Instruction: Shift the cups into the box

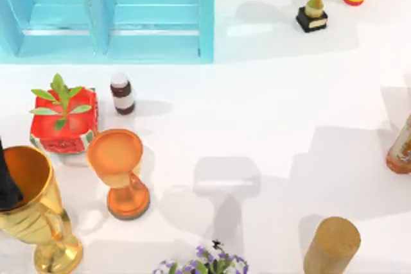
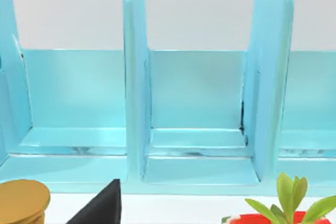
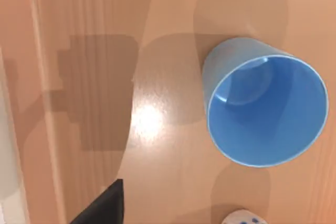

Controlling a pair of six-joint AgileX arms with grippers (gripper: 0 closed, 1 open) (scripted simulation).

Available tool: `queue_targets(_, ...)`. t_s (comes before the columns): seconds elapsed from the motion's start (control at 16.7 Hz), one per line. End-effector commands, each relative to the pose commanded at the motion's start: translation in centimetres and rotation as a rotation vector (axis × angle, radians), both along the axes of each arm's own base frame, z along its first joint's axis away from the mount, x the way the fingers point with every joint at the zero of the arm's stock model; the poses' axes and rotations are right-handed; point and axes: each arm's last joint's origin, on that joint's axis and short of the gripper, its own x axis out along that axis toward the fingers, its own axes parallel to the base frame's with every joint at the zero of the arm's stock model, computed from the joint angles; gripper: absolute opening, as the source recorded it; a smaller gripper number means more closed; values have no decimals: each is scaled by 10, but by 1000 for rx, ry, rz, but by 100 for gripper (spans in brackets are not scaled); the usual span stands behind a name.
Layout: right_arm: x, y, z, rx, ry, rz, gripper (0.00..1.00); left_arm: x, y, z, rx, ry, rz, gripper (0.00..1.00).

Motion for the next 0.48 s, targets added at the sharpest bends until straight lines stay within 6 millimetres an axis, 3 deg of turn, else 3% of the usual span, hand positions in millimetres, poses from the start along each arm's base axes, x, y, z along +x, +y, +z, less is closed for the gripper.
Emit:
queue_targets(0.3, -4, 3, 52, 6, 5, 6, 100, 0, 0, 0, 0, 0, 0, 100)
queue_targets(0.48, -5, 3, 62, 8, 6, 4, 100, 0, 0, 0, 0, 0, 0, 100)
